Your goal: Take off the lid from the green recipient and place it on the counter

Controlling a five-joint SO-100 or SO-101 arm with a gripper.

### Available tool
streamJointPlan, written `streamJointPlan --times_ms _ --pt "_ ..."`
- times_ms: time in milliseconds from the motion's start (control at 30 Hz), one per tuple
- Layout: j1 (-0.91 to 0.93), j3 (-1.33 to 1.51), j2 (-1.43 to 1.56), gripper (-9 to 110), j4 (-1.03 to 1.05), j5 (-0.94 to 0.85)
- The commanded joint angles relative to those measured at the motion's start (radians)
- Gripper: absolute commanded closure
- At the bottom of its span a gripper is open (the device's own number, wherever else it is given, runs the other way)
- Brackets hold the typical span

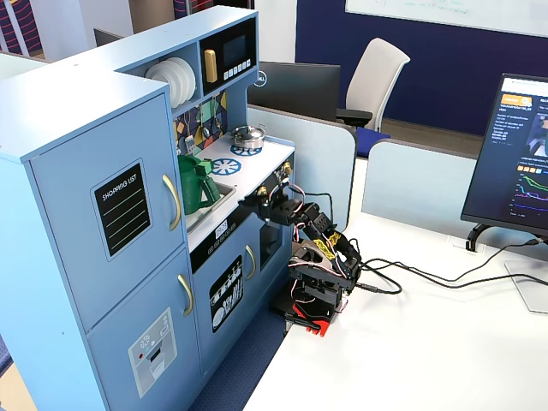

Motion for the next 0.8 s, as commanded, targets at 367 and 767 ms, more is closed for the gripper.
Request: streamJointPlan --times_ms 367,767 --pt "-0.015 -0.235 -0.284 52 -0.333 -0.046" --pt "0.017 -0.270 -0.535 54 -0.614 -0.058"
